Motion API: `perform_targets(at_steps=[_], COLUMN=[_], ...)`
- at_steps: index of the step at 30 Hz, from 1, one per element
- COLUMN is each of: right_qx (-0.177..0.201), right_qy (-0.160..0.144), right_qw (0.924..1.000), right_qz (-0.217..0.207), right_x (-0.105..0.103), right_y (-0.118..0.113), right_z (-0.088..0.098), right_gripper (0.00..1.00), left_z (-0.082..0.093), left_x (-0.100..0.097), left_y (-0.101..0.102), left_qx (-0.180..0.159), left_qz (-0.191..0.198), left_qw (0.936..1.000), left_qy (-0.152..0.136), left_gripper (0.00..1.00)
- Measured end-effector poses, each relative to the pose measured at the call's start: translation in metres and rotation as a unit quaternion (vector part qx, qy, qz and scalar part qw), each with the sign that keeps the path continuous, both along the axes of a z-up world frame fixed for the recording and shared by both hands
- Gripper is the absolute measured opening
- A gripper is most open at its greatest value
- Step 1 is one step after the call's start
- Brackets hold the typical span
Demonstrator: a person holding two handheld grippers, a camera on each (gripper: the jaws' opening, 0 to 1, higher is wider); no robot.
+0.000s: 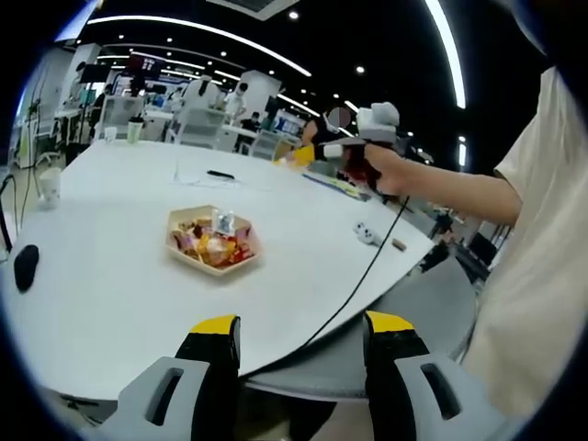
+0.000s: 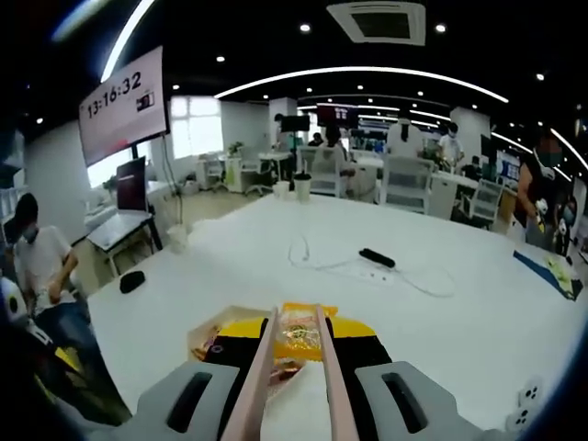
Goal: Place the target food into the container with the food tongs after gripping and lifting it, then release it inside without dropping or visibly crushing the food.
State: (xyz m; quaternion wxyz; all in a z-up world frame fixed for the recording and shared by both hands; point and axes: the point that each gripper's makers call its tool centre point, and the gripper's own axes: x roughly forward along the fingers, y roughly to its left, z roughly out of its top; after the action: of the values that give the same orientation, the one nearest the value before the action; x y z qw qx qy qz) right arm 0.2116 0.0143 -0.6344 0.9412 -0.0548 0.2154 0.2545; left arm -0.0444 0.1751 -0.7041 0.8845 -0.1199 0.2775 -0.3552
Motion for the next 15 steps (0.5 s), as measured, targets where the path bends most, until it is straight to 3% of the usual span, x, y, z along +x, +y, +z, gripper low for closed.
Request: perform_targets(at_steps=[15], right_qx=[0.003], right_qy=[-0.011], right_qw=[0.9988], right_qz=[0.048], right_x=[0.009], right_y=[0.048], right_z=[0.014], right_gripper=[0.24], left_z=[-0.001], left_x=[-0.002], left_y=[0.01], left_qx=[-0.002], left_qz=[0.017], left_qw=[0.9998], left_qy=[0.001], left_gripper=[0.52])
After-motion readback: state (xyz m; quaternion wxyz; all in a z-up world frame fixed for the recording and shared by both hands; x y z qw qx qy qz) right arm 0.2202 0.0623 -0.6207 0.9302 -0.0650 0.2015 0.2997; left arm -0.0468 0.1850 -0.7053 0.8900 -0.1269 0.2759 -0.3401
